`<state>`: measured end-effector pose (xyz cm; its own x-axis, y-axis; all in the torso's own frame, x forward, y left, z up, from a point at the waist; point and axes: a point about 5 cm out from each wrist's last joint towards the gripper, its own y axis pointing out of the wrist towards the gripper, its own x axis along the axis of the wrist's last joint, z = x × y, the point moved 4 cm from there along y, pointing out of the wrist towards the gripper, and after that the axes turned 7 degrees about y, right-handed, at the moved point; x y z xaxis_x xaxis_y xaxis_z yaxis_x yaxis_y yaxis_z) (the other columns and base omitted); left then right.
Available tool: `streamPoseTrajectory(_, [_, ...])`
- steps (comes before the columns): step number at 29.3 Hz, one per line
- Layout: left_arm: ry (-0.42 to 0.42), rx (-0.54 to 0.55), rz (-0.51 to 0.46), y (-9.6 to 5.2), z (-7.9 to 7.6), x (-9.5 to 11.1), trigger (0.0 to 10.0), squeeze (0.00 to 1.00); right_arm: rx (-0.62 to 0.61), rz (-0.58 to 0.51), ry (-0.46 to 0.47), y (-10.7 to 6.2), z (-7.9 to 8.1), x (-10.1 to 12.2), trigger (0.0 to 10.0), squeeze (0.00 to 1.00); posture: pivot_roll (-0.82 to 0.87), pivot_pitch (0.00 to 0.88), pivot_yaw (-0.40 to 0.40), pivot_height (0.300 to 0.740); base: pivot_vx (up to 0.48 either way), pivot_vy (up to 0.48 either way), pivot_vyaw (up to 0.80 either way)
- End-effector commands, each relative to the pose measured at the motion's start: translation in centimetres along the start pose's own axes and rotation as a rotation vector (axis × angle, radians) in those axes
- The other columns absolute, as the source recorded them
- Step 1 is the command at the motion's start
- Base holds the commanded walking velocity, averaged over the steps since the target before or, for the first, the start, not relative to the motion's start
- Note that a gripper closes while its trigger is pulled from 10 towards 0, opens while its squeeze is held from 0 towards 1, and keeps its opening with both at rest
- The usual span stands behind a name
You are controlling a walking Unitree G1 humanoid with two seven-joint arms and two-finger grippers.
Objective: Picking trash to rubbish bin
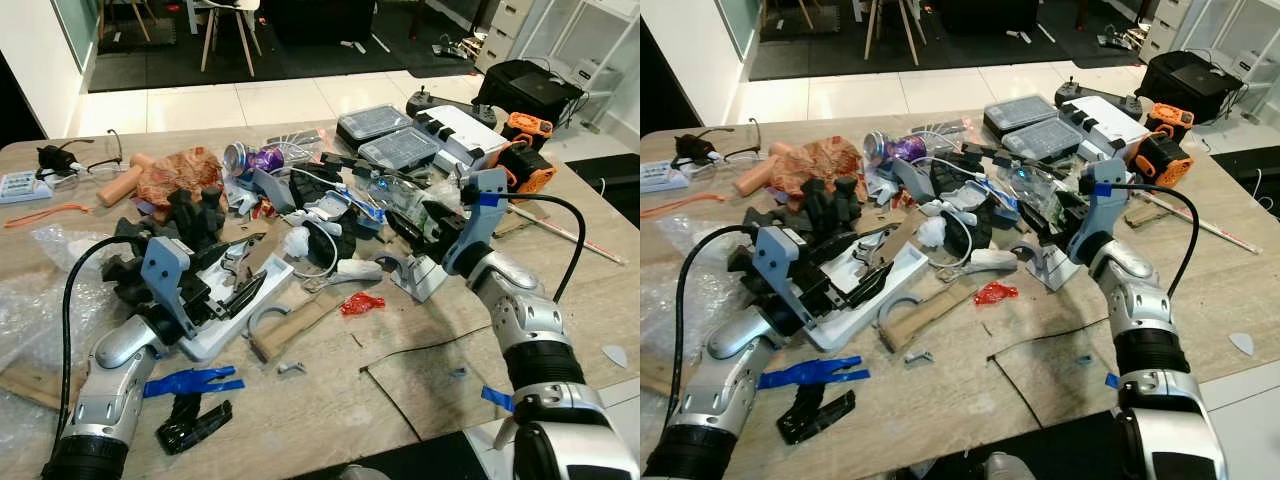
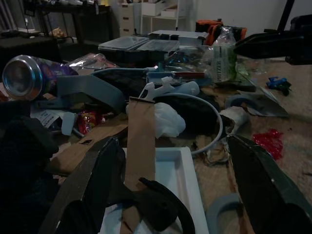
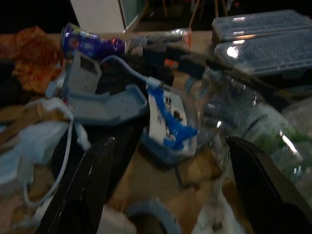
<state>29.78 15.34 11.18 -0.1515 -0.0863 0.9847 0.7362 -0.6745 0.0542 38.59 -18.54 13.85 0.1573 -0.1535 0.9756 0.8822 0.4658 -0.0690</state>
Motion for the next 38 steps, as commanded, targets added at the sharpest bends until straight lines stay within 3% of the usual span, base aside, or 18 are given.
streamPoseTrajectory(1, [0.024, -0.005, 0.024, -0.4, 0.1, 0.0, 10.0, 0.00, 0.025, 0.028, -0.026, 0.1, 0.0, 0.0, 10.0, 0.00, 0.04, 0.000, -0.029, 0.740, 0.000, 0.000, 0.00])
streamPoseTrajectory(7, [0.055, -0.041, 0.054, -1.7, 0.5, 0.1, 10.0, 0.00, 0.198, 0.241, -0.099, -0.1, 0.7, -2.1, 10.0, 0.00, 0.06, 0.000, -0.045, 0.740, 0.000, 0.000, 0.00])
streamPoseTrajectory(9, [0.057, -0.047, 0.056, -1.8, 0.5, 0.1, 10.0, 0.00, 0.208, 0.253, -0.107, -0.1, 0.7, -2.1, 10.0, 0.00, 0.06, 0.000, -0.045, 0.740, 0.000, 0.000, 0.00])
streamPoseTrajectory(12, [0.067, -0.092, 0.077, -2.3, 0.0, 0.1, 10.0, 0.00, 0.188, 0.287, -0.150, -0.1, -0.7, -1.2, 10.0, 0.00, 0.06, 0.000, -0.050, 0.740, 0.000, 0.000, 0.00])
streamPoseTrajectory(16, [0.072, -0.147, 0.069, -2.4, -0.8, 0.7, 10.0, 0.00, 0.171, 0.257, -0.180, 0.3, -1.3, 0.0, 10.0, 0.00, 0.08, 0.000, -0.040, 0.740, 0.000, 0.000, 0.00])
streamPoseTrajectory(25, [0.091, -0.184, 0.069, -3.5, -1.1, 1.9, 10.0, 0.00, 0.367, 0.273, -0.208, 1.3, 1.5, -0.6, 10.0, 0.00, 0.13, 0.000, -0.020, 0.740, 0.000, 0.000, 0.00])
streamPoseTrajectory(26, [0.090, -0.187, 0.060, -3.7, -1.0, 2.5, 10.0, 0.00, 0.437, 0.270, -0.174, 1.5, 2.5, -0.6, 10.0, 0.00, 0.13, 0.000, -0.016, 0.740, 0.000, 0.000, 0.00])
streamPoseTrajectory(27, [0.090, -0.187, 0.060, -3.7, -1.0, 2.5, 10.0, 0.00, 0.437, 0.270, -0.174, 1.5, 2.5, -0.6, 10.0, 0.00, 0.13, 0.000, -0.016, 0.740, 0.000, 0.000, 0.00])
streamPoseTrajectory(29, [0.099, -0.198, 0.059, -3.7, -0.8, 3.0, 10.0, 0.00, 0.592, 0.344, -0.154, 1.4, 4.4, -1.5, 10.0, 0.00, 0.14, 0.000, -0.006, 0.740, 0.000, 0.000, 0.00])
streamPoseTrajectory(35, [0.100, -0.196, 0.056, -3.6, -0.8, 3.2, 10.0, 0.00, 0.678, 0.493, -0.218, 0.4, 4.8, -3.6, 10.0, 0.00, 0.14, 0.000, -0.007, 0.740, 0.000, 0.000, 0.00])
streamPoseTrajectory(38, [0.096, -0.195, 0.053, -3.5, -0.9, 3.3, 10.0, 0.00, 0.665, 0.572, -0.318, -0.1, 4.2, -4.6, 10.0, 0.00, 0.14, 0.000, -0.009, 0.740, 0.000, 0.000, 0.00])
